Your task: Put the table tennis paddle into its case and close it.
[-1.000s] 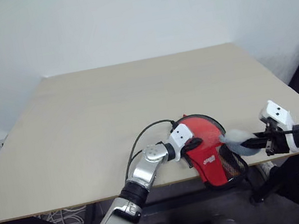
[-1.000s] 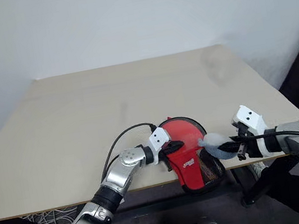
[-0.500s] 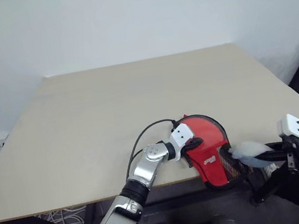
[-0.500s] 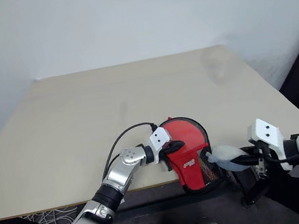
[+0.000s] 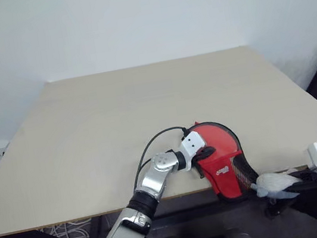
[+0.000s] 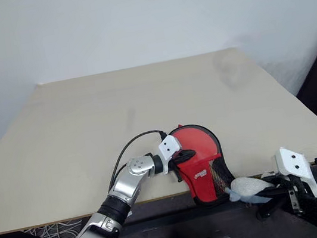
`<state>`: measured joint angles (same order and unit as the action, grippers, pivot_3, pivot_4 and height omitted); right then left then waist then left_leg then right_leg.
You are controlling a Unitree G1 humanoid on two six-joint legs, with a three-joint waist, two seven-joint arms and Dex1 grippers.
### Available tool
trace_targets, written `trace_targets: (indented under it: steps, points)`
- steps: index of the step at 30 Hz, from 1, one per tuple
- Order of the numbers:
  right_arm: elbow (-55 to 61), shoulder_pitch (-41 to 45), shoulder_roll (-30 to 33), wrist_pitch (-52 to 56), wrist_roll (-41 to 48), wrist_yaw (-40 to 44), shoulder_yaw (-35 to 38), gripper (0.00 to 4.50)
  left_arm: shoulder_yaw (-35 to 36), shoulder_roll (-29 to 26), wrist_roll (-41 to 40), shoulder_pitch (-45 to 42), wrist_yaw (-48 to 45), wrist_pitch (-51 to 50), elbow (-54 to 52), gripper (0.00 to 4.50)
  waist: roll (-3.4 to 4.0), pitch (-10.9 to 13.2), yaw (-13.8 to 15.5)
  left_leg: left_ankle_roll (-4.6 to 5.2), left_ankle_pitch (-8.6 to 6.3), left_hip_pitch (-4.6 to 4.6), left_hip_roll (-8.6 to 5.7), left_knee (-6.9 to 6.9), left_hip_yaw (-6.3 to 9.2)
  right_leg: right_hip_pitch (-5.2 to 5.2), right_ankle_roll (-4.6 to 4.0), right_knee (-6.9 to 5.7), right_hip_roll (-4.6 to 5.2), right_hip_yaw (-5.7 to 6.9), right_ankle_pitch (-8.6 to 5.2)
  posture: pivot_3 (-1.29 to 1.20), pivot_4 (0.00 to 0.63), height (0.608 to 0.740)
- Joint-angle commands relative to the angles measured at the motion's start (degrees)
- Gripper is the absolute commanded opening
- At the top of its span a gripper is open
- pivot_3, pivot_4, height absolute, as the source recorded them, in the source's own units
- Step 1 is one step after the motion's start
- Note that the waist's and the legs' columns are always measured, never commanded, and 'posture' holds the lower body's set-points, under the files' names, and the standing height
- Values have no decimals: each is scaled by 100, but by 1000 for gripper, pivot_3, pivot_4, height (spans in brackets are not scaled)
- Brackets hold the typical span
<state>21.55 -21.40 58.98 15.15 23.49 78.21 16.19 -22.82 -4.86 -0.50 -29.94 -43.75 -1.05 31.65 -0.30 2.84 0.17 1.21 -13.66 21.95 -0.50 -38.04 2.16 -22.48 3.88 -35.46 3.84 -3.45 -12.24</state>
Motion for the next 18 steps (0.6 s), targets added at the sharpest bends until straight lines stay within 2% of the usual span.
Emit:
trace_targets:
  steps: [1,6,11,12,13,16,18]
  points:
    - [525,-202,60,71,292,156,176,246,0,-139,233,35,27,-142,328,0,0,0,-1,0,0,0,1,0,-1,1,0,2,1,2,0,0,0,740]
    - [823,-256,90,261,313,-10,125,246,7,-150,244,9,11,-148,361,0,0,0,-1,0,-1,-1,5,1,2,8,0,18,5,14,0,0,0,740]
    - [714,253,185,858,235,-422,-155,246,28,-169,249,-36,19,-184,297,0,-3,-1,-2,1,-2,2,21,7,-3,16,0,57,10,36,1,0,0,740]
    - [767,339,211,955,276,-434,-214,933,-20,-213,294,-35,-17,-181,191,0,-4,0,-3,2,-2,4,22,8,-2,16,0,59,12,40,1,0,0,740]
    - [810,437,223,1040,317,-451,-265,1186,-67,-267,342,-30,-58,-163,98,0,-4,0,-5,3,-3,6,22,8,-2,15,0,59,12,40,1,0,0,740]
    - [856,971,167,1386,560,-584,-405,2282,-127,-426,345,31,-263,-296,-334,584,-5,1,-29,2,-5,7,26,13,-5,9,0,56,10,41,2,0,0,740]
    - [829,1546,45,1746,803,-794,-528,2971,-91,-569,267,72,-415,-471,-755,1236,-7,3,-41,0,-7,7,28,18,-8,7,0,55,9,42,2,0,0,740]
